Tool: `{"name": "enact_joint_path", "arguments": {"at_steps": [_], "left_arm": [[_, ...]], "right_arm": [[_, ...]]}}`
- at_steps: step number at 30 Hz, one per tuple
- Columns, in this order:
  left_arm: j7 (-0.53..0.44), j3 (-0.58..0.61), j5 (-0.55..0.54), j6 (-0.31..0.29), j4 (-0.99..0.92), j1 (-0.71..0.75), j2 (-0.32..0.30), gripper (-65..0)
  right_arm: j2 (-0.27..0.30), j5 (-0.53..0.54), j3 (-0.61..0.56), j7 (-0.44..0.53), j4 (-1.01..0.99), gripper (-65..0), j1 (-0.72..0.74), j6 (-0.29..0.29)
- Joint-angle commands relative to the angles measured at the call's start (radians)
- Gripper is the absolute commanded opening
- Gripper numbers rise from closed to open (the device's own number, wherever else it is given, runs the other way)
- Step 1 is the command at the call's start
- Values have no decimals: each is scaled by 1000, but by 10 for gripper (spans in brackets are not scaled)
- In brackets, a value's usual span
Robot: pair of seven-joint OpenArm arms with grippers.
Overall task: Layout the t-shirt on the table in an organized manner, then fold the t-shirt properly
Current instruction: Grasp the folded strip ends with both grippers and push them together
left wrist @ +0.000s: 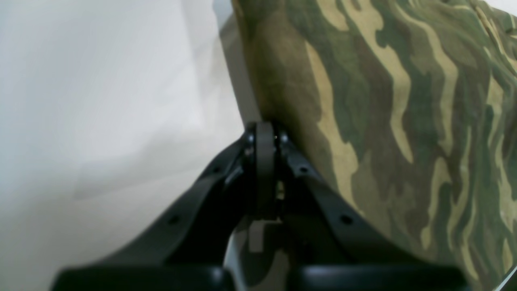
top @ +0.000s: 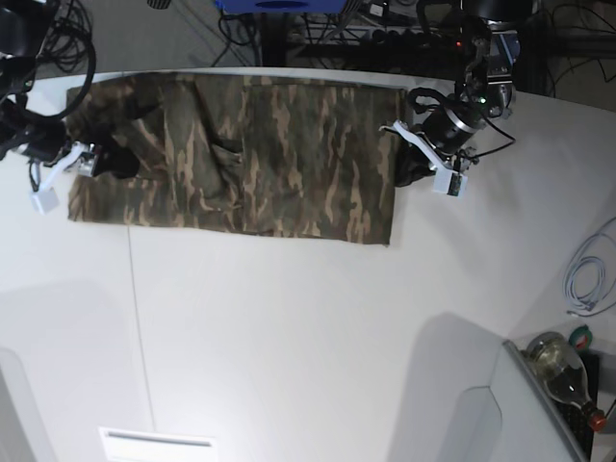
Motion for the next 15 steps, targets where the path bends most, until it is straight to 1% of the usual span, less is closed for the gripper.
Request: {"name": "enact_joint_path", "arguments": {"at_steps": [1, 3, 5, 7, 8, 9, 15], "left_arm": [[13, 17, 9, -1, 7, -1, 5, -650], [13, 34, 9, -1, 6, -16, 21, -650], [15, 34, 9, -1, 1, -21, 30, -650], [16, 38, 9, -1, 9, -21, 33, -650], [16, 38, 9, -1, 10, -21, 35, -650], [16, 38, 9, -1, 10, -23, 35, -650], [18, 40, 9, -1, 10, -29, 30, -650]], "right_arm": [[-4, -74, -5, -76, 7, -39, -27, -13], [-19, -75, -2, -102, 36, -41, -39, -13], [-21, -78, -2, -105, 59, -41, -42, -13], [-21, -81, -4, -104, 59, -72, -42, -13], [-21, -81, -4, -101, 59, -101, -42, -13], [-21, -81, -4, -101, 59, -143, -42, -13], [-12, -83, -5, -101, 63, -416, -33, -13]]}}
